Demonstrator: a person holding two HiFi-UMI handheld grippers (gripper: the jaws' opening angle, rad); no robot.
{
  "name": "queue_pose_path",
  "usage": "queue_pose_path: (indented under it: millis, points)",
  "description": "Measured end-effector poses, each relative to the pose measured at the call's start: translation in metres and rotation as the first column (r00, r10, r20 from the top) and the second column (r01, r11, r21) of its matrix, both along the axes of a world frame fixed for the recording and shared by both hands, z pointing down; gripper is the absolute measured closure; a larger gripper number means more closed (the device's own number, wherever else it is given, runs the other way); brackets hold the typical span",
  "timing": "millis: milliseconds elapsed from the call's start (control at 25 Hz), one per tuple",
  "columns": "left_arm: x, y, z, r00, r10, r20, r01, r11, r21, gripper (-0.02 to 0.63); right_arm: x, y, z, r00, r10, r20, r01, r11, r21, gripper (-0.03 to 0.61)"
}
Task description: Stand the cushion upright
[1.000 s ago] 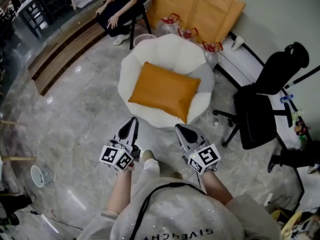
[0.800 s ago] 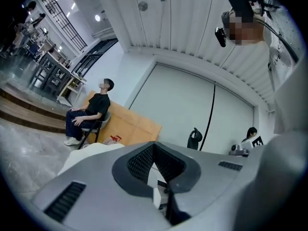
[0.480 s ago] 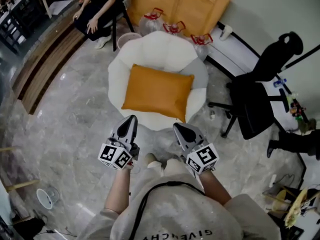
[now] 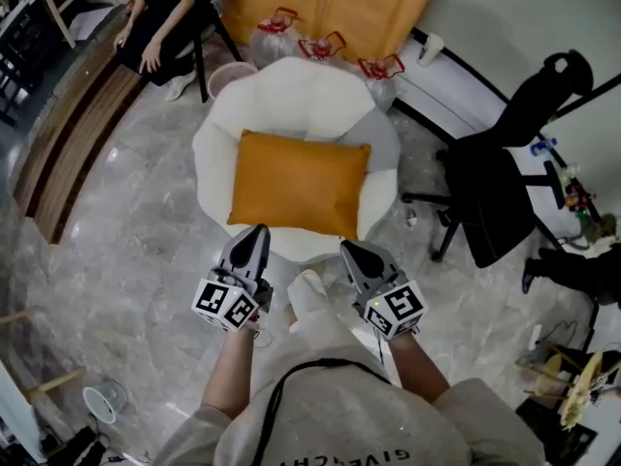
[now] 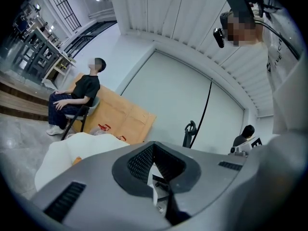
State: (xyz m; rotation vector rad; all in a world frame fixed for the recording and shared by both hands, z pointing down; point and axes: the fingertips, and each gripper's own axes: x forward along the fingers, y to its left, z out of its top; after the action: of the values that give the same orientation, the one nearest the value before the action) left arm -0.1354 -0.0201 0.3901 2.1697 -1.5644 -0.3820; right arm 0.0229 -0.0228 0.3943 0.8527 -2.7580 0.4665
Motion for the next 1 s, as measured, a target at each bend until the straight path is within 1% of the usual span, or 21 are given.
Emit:
queue_pose_path:
  millis: [120, 280, 440, 680, 1000]
  points:
    - [-0.002, -0.023, 0.003, 1.0, 0.012, -0.014, -0.012, 1.0, 0.004, 0.591, -0.006, -0.024, 0.005, 1.0, 0.008, 0.005, -0.008, 1.0, -0.004, 0.561]
    - [-0.008, -0.056, 0.008, 0.999, 0.01, -0.053, -0.009, 1.0, 0.01, 0.591, -0.013, -0.054, 0.012, 1.0, 0.008, 0.013, -0.008, 1.0, -0.022, 0.561]
    - [-0.006, -0.09, 0.023, 0.998, 0.03, -0.061, -0.03, 1.0, 0.002, 0.591, -0.014, -0.085, 0.03, 1.0, 0.012, 0.003, -0.012, 0.999, -0.045, 0.561]
    - [-0.005, -0.124, 0.055, 0.997, 0.04, -0.069, -0.042, 0.998, -0.036, 0.589, -0.012, -0.12, 0.062, 0.999, 0.026, -0.02, -0.028, 0.996, -0.088, 0.561]
    - [-0.006, -0.153, 0.102, 0.996, 0.064, -0.07, -0.071, 0.992, -0.101, 0.589, 0.004, -0.16, 0.108, 0.994, 0.097, -0.049, -0.103, 0.986, -0.129, 0.561]
